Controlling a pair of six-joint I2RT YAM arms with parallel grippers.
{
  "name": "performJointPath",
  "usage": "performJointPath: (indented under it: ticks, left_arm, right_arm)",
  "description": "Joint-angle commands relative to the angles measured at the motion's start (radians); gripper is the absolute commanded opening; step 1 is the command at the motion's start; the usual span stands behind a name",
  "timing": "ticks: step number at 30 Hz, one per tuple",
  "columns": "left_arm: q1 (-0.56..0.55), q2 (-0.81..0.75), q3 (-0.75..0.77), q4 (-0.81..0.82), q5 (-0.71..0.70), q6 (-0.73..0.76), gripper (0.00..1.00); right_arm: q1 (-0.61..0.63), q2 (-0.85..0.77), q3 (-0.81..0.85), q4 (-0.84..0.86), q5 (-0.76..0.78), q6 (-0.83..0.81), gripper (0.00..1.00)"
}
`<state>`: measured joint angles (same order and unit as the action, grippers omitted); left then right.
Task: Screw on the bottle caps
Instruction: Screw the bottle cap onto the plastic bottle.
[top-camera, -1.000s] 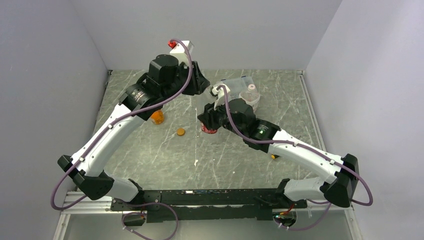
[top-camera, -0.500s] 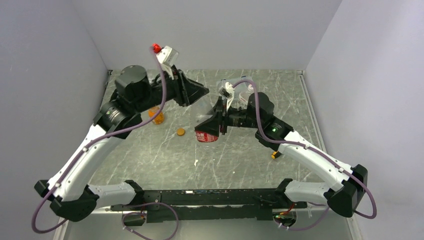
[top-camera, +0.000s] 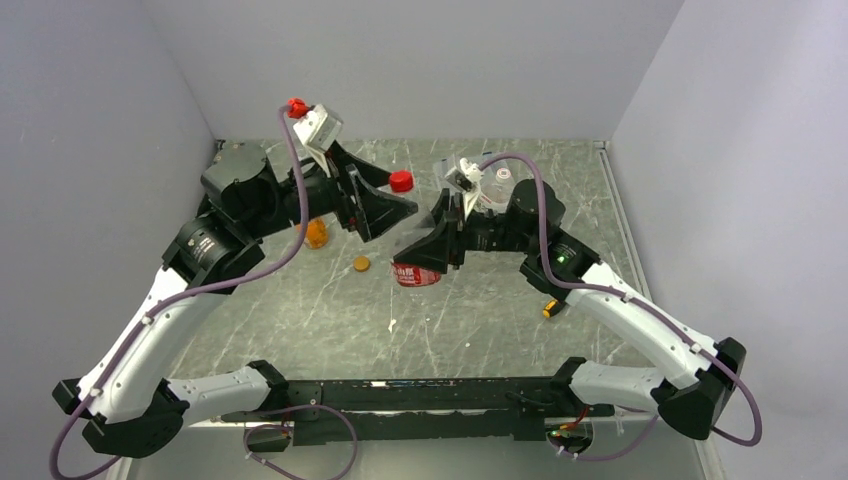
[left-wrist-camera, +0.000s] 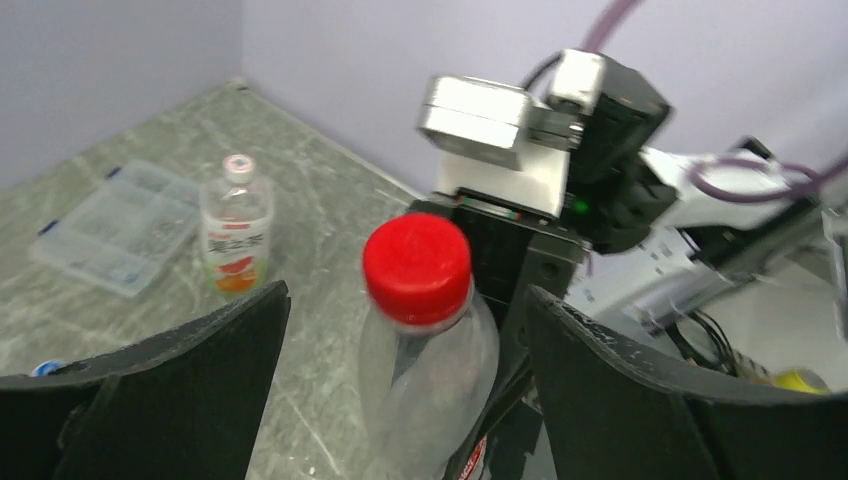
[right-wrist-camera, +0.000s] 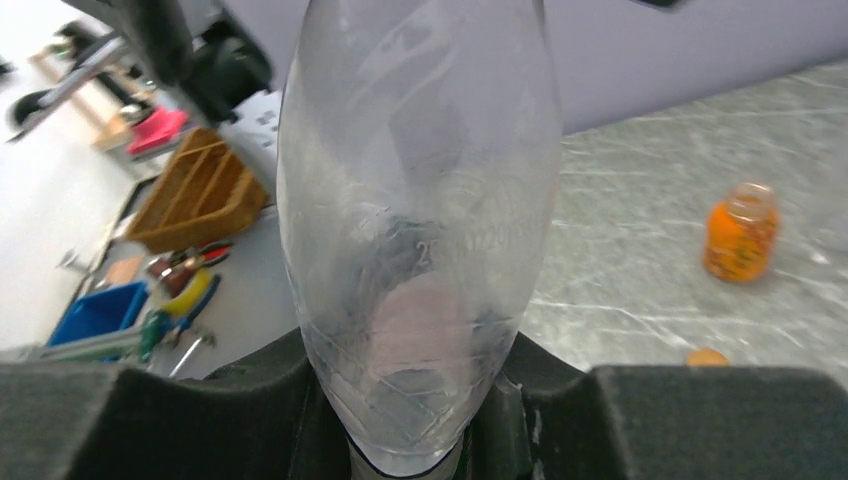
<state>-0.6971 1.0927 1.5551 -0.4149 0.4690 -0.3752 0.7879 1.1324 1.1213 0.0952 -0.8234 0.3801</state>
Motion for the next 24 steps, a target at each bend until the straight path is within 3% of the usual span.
performJointPath:
  ticks: [1,5,10,15,24]
  left_arm:
    - [-0.001,-0.013,0.083,-0.068,-0.246,0.031,0.92]
    - [-0.001,0.025,0.135,-0.086,-0.390,0.031,0.92]
    - [-0.002,0.130,0.245,-0.139,-0.501,-0.005,0.87]
    - [-0.002,0.212,0.293,-0.193,-0.635,-0.044,0.83]
    - [-0.005,0.269,0.250,-0.181,-0.653,-0.100,0.74]
  right_arm:
    - [0.008,-0.030,0.057,-0.182,0.323,-0.096,0.19]
    - [0.056,0.005,0.068,-0.257,0.629,-0.114,0.19]
    - [0.102,0.047,0.072,-0.261,0.871,-0.087,0.19]
    - [0.138,0.089,0.085,-0.247,0.982,-0.092,0.20]
    - [0.164,0.157,0.106,-0.236,1.057,-0.091,0.19]
